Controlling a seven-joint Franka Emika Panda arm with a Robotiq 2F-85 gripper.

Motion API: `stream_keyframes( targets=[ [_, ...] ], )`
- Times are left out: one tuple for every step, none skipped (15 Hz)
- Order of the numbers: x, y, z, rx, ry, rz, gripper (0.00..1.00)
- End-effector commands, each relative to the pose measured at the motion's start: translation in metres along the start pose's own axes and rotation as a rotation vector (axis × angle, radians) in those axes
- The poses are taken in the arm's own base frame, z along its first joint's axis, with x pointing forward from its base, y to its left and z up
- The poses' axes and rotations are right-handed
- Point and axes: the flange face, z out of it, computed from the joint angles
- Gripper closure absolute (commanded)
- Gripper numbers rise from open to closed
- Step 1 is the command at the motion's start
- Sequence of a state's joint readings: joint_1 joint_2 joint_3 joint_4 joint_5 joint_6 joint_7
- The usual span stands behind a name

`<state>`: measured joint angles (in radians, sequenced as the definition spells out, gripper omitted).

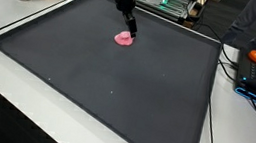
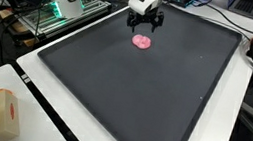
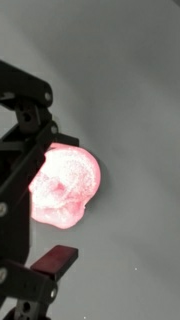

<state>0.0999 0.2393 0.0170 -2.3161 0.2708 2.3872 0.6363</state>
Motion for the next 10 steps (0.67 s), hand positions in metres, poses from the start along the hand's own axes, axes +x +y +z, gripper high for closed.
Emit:
stream_keyframes(
  targets=[
    [-0.005, 0.005, 0.019, -0.003, 0.024, -0.041, 0.0],
    [-0.006, 0.004, 0.023, 0.002, 0.032, -0.052, 0.0],
    [-0.006, 0.004, 0.027, 0.006, 0.047, -0.065, 0.0],
    [-0.006, 0.003, 0.031, 0.011, 0.061, -0.074, 0.0],
    [-0.005, 0.003, 0.034, 0.013, 0.076, -0.083, 0.0],
    [-0.004, 0.003, 0.037, 0.012, 0.092, -0.084, 0.0],
    [-0.003, 0.004, 0.041, 0.016, 0.097, -0.088, 0.0],
    [-0.003, 0.004, 0.043, 0.018, 0.102, -0.089, 0.1],
    [-0.002, 0.004, 0.045, 0.018, 0.108, -0.089, 0.25],
    [-0.002, 0.004, 0.046, 0.019, 0.111, -0.088, 0.34]
  ],
)
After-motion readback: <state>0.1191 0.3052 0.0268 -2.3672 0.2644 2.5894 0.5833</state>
